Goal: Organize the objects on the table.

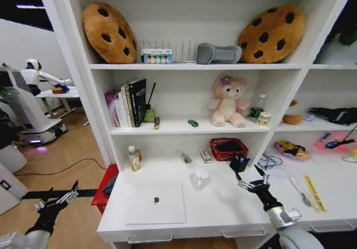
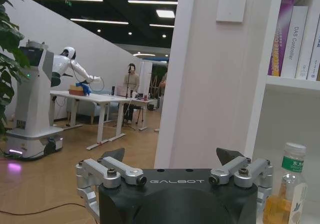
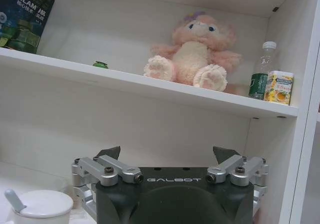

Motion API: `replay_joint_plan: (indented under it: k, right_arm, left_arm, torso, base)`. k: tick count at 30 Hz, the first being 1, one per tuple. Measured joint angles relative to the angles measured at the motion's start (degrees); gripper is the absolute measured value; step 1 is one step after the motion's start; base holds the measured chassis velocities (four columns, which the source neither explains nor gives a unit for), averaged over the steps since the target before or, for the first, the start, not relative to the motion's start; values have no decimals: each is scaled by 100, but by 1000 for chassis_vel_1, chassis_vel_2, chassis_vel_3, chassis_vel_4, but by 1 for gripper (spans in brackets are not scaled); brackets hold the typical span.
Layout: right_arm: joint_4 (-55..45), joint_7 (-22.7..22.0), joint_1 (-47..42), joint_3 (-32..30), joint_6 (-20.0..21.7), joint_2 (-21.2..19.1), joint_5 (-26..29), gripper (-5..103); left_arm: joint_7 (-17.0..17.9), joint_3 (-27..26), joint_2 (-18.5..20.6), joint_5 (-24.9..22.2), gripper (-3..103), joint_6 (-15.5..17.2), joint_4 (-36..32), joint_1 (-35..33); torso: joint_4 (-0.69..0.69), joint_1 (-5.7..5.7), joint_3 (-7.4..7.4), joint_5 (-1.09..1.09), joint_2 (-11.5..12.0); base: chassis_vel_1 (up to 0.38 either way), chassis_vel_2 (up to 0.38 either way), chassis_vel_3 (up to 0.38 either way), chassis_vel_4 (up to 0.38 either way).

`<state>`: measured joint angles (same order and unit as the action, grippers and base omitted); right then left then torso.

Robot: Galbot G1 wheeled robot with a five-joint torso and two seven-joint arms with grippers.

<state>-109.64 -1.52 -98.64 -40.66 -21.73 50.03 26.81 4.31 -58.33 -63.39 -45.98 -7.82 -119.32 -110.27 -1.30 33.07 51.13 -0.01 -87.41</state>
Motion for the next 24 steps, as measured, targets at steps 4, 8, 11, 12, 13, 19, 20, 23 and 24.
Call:
replay_joint_plan:
  k: [4,8,11,12,13,19,20,23,24]
  right_arm:
    - [0,0,0,0,0,0,0,100]
    - [0,0,0,-1,0,0,0,100]
    - [0,0,0,0,0,0,0,100]
    - [0,0,0,0,0,0,0,100]
    - [0,0,0,0,0,0,0,100]
    - [0,0,0,0,0,0,0,100]
    - [0,0,0,-1,0,0,0,100]
    - [0,-1,0,-1,0,0,0,100]
    - [0,0,0,0,0,0,0,100]
  left_arm:
    - [0,0,0,0,100,0,0,0]
    - [1,-1,0,0,100,0,0,0]
    - [1,-2,0,0,100,0,0,0]
    - [1,-2,0,0,100,0,-1,0]
    - [1,-2,0,0,100,0,-1,0]
    - [2,-2,0,0,100,0,0,0]
    - [1,-1,0,0,100,0,0,0]
    - [1,-1,0,0,100,0,0,0]
    - [2,-1,0,0,100,0,0,0]
  torso:
    - [1,0,0,-1,0]
    - [0,-1,0,-5,0]
    - [0,-2,0,6,0]
    - [0,-2,0,5,0]
    - [0,-2,0,5,0]
    - [0,-1,0,2,0]
    - [1,-2,0,-2,-1]
    - [0,-4,-1,-5,-2]
    - [1,-2,-1,-3,-1]
  base:
    - [140,-138,-157,140]
    - [210,-210,-192,211]
    - [244,-259,-241,262]
    - [263,-246,-252,290]
    - [263,-246,-252,290]
    - [313,-291,-304,289]
    - [333,-306,-329,294]
    - [310,-323,-345,321]
    - [344,-325,-309,336]
